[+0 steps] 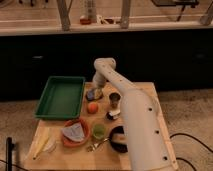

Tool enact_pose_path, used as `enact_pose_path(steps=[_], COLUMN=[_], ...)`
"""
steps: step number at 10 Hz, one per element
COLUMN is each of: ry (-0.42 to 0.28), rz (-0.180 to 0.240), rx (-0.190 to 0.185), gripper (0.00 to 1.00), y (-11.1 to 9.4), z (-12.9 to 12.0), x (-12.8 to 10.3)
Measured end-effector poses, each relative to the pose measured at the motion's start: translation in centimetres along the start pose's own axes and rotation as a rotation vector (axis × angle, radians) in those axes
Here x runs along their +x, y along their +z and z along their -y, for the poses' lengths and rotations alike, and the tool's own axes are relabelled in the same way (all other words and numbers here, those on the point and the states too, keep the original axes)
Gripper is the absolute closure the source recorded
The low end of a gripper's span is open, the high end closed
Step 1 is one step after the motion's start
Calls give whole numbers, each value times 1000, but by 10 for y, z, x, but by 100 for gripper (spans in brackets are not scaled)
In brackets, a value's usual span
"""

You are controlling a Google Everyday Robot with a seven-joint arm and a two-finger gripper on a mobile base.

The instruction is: Place sponge in plastic cup

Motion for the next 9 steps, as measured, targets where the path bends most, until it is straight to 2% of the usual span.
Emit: enact_pose_path(steps=[9], ry=[-69], rz=[-25], rx=[40], gripper=[100], y=[-43], z=[17], x=[11])
